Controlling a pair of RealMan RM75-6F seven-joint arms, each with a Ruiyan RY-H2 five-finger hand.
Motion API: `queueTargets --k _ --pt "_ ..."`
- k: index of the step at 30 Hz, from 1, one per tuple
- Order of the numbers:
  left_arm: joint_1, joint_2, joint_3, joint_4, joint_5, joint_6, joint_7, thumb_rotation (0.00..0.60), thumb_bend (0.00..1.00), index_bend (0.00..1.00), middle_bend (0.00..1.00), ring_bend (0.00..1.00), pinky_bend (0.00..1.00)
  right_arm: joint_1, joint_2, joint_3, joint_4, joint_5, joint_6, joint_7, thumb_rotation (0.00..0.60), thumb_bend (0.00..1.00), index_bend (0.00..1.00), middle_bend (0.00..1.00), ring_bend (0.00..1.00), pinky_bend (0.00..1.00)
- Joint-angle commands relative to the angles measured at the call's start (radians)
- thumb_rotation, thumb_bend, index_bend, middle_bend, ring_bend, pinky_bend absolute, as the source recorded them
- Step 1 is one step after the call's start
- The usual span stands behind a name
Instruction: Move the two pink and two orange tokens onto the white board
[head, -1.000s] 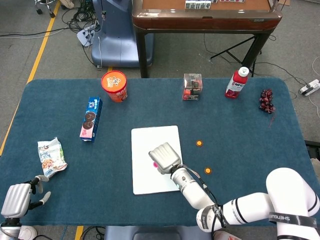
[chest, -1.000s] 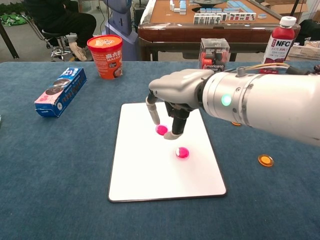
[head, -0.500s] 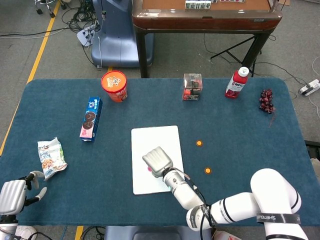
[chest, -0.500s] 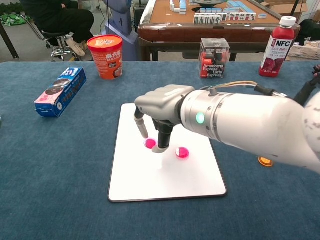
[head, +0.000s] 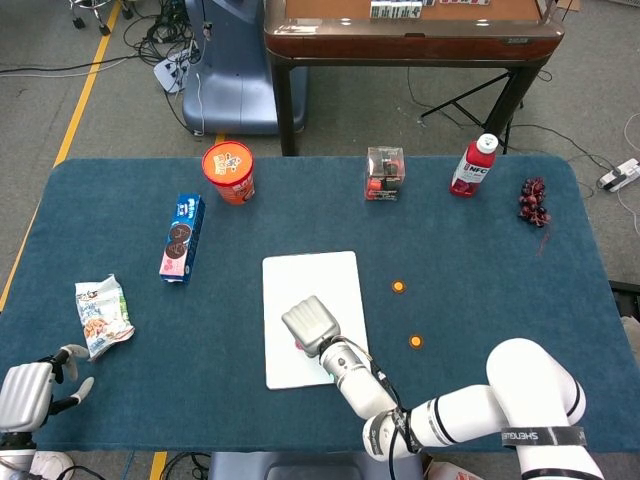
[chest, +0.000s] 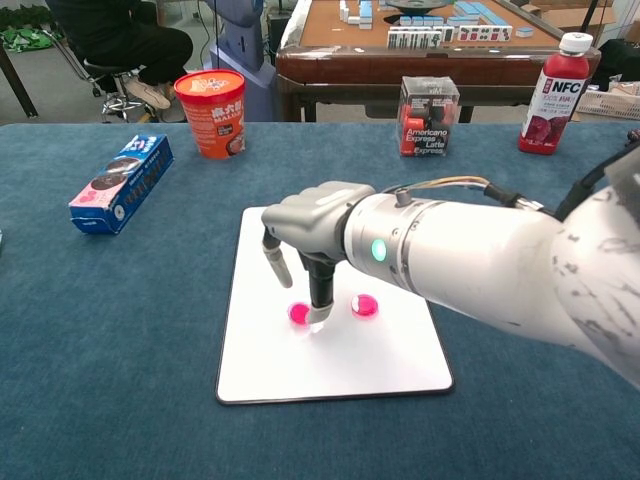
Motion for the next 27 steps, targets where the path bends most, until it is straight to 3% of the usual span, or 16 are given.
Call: queueTargets --k 1,9,15,27 --pt "-0.001 0.0 0.0 0.0 0.001 -0.001 0.0 0.6 0.28 0.51 0.65 0.64 0.78 0.0 0.002 -0.001 -0.001 0.0 0.0 0.001 0.6 0.06 0.41 1.0 1.0 1.0" --pt "-0.001 0.0 0.003 -0.003 0.004 -0.001 0.001 0.6 0.28 0.51 0.65 0.64 0.78 -0.01 0.027 -0.006 -0.02 -0.003 0.013 0.011 0.6 0.05 0.4 1.0 1.0 1.0" --pt "-0.003 0.002 -0.006 -0.007 0.001 0.005 0.001 0.6 0.28 0.51 0.65 0.64 0.78 -0.046 0.09 -0.037 -0.07 -0.018 0.05 0.023 0.6 0.1 0.4 1.0 1.0 1.0" --pt "-0.02 0.003 -0.019 -0.035 0.008 0.005 0.034 0.6 0.28 0.51 0.65 0.64 0.78 -0.201 0.28 -0.17 -0.242 -0.156 0.16 0.111 0.6 0.12 0.4 1.0 1.0 1.0"
